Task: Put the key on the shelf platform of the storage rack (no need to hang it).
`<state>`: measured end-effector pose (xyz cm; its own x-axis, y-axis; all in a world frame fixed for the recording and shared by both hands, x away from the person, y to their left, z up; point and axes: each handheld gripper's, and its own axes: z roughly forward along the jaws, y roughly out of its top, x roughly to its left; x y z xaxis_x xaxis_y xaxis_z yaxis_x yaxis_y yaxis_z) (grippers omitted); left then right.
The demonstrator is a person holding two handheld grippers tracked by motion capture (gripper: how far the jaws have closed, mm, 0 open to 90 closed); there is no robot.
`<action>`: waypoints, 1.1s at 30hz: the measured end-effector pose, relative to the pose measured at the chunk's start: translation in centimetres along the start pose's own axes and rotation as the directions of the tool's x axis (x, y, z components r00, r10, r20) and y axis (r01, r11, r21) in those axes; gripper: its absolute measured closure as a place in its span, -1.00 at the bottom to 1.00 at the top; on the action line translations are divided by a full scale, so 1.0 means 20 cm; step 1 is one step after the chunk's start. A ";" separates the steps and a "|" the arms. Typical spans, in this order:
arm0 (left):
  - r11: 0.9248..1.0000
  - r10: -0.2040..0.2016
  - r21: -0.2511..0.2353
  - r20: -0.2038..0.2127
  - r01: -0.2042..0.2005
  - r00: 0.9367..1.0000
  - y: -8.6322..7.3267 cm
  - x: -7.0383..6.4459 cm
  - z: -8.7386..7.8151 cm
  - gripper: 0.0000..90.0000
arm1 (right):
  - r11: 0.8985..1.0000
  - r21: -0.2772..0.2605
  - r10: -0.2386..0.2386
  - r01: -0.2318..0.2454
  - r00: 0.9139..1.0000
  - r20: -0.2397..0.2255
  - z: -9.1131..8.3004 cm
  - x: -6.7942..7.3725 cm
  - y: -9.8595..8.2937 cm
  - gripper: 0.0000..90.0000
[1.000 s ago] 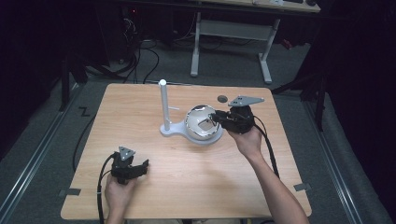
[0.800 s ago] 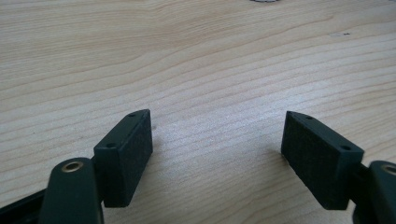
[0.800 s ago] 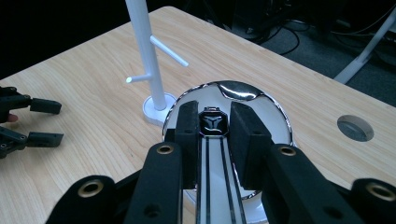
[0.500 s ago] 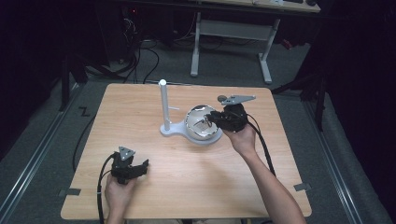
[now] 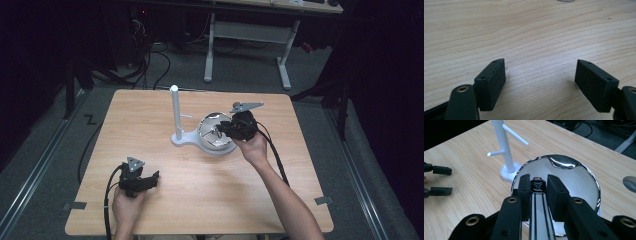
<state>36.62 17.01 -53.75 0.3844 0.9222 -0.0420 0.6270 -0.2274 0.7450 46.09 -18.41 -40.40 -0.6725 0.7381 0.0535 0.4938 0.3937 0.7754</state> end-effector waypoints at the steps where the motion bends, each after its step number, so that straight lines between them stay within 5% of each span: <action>1: 1.000 0.000 0.000 0.000 0.000 1.000 0.00 0.00 0.00 -0.44 | 1.000 -0.002 0.001 -0.001 1.000 0.000 0.01 0.00 0.00 0.66; 33: 1.000 -0.002 0.000 0.004 0.002 1.000 0.00 0.00 0.00 -0.45 | 0.993 0.092 0.063 -0.073 0.993 0.104 0.22 -0.10 -0.06 0.65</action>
<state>36.62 17.04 -53.74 0.3858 0.9215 -0.0457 0.6278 -0.2259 0.7449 49.22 -17.96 -44.16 -0.5787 0.8147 0.0365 0.5904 0.3877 0.7079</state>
